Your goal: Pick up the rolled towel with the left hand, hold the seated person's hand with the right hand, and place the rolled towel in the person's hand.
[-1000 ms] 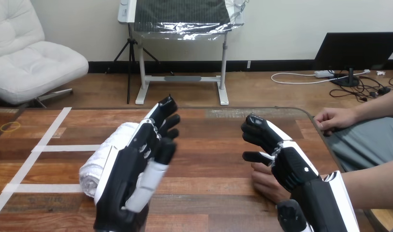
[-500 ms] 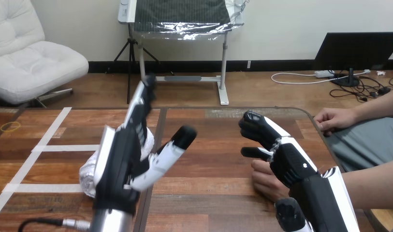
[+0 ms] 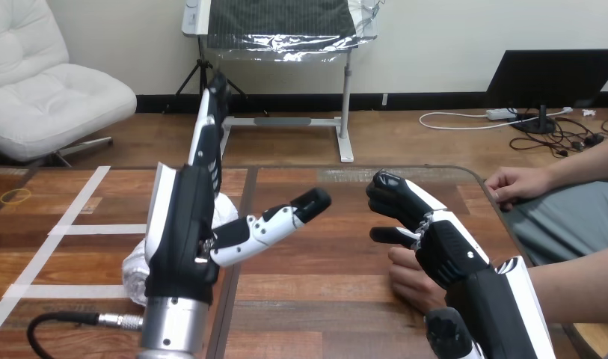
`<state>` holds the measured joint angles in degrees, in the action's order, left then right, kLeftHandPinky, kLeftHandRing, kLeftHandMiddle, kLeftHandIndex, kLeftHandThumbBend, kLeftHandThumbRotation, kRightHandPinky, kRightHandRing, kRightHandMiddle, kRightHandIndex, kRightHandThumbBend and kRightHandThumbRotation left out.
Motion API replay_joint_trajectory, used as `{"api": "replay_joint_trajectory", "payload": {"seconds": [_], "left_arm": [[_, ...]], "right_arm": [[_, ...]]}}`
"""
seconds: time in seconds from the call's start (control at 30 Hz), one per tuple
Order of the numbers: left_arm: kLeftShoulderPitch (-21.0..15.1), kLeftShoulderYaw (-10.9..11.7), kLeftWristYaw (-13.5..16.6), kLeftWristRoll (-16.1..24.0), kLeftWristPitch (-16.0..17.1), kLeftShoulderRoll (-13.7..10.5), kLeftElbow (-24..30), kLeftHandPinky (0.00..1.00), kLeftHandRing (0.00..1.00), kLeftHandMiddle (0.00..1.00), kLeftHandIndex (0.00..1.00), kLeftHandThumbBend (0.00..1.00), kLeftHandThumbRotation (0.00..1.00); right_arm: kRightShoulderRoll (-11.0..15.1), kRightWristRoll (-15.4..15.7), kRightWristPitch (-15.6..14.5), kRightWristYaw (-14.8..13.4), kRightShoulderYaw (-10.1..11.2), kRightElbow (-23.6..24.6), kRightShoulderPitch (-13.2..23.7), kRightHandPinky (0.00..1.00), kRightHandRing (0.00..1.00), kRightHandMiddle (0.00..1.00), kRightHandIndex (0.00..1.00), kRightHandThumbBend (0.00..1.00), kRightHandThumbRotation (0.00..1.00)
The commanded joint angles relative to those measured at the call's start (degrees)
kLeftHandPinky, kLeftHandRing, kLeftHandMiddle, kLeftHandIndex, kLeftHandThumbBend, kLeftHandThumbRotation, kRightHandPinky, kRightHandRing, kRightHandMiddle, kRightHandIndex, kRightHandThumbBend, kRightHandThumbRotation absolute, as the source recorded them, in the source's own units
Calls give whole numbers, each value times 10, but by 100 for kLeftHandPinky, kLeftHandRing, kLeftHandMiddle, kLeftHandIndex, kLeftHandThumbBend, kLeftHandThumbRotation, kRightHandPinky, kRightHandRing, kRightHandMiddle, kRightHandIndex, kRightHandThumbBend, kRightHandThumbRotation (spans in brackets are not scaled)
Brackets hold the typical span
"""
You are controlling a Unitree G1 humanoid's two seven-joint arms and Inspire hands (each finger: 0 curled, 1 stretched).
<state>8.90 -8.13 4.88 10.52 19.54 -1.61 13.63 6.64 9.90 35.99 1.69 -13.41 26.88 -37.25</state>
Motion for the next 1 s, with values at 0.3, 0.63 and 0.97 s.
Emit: {"api": "replay_joint_trajectory", "payload": {"seconds": [0.3,0.63,0.97], "left_arm": [[-64,17,46,97,-43,-1,2,100,100,100,100,100,14],[-99,27,50,143,-105,-14,-5,98,100,100,100,100,14],[-151,40,45,147,-119,-36,-51,78,96,100,99,100,13]], "right_arm": [[-5,-7,-1,-2,5,6,26,75,85,86,86,87,100],[-7,-8,0,-1,3,4,30,75,85,85,86,86,100],[-6,-11,3,0,4,0,34,75,85,85,86,86,100]]}}
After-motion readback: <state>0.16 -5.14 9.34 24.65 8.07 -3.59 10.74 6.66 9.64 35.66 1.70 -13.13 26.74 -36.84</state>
